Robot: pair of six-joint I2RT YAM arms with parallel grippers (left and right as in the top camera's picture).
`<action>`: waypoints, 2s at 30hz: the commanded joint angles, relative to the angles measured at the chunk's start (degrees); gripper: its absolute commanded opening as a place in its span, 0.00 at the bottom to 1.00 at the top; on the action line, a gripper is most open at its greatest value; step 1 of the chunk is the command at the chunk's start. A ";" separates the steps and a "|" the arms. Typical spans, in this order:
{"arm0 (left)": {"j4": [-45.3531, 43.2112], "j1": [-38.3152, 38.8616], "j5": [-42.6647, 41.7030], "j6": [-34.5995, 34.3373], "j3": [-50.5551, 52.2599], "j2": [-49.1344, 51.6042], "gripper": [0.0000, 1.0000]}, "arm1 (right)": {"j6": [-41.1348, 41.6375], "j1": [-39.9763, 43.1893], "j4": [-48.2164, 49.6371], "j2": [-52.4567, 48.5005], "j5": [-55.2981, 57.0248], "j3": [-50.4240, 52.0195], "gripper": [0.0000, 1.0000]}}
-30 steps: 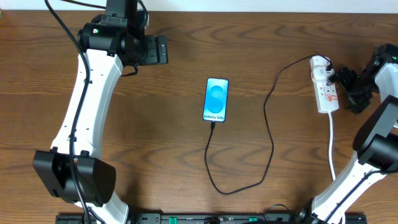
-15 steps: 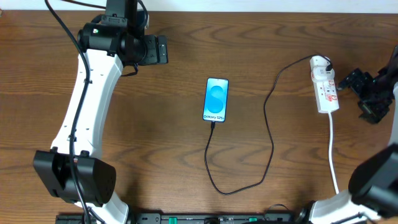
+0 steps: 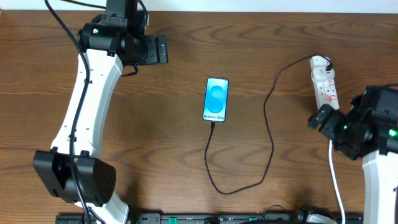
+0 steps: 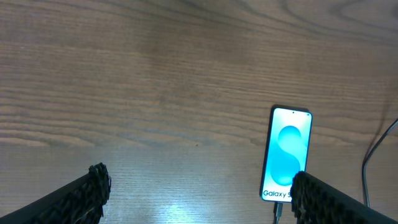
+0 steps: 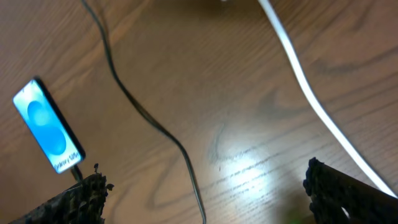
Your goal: Plug charger to phone and switch on socket
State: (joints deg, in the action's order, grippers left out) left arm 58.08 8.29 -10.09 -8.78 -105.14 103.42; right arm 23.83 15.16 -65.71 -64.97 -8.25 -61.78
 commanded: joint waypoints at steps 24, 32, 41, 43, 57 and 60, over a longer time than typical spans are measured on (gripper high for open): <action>0.15 -0.13 0.72 0.57 -0.17 0.37 0.94 | -15.10 -1.99 3.80 2.49 -10.67 4.33 0.99; 0.17 -0.13 0.72 0.57 -0.17 0.37 0.94 | -22.38 -12.83 34.93 19.76 -11.85 25.88 0.99; 0.17 -0.13 0.72 0.57 -0.17 0.37 0.94 | -22.38 -13.99 56.39 43.71 -11.58 47.45 0.99; 0.17 -0.13 0.72 0.57 -0.17 0.37 0.94 | -22.36 -13.99 58.97 47.74 -10.91 50.86 0.99; 0.17 -0.13 0.72 0.57 -0.17 0.37 0.94 | -22.18 -15.17 65.70 62.62 -0.66 61.46 0.99; 0.17 -0.13 0.72 0.57 -0.17 0.37 0.94 | -22.10 -15.15 61.81 64.78 1.92 61.46 0.99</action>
State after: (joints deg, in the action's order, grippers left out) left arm 58.11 8.29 -10.11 -8.75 -105.14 103.42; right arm 2.28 0.38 -2.20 -2.02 -10.96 -0.45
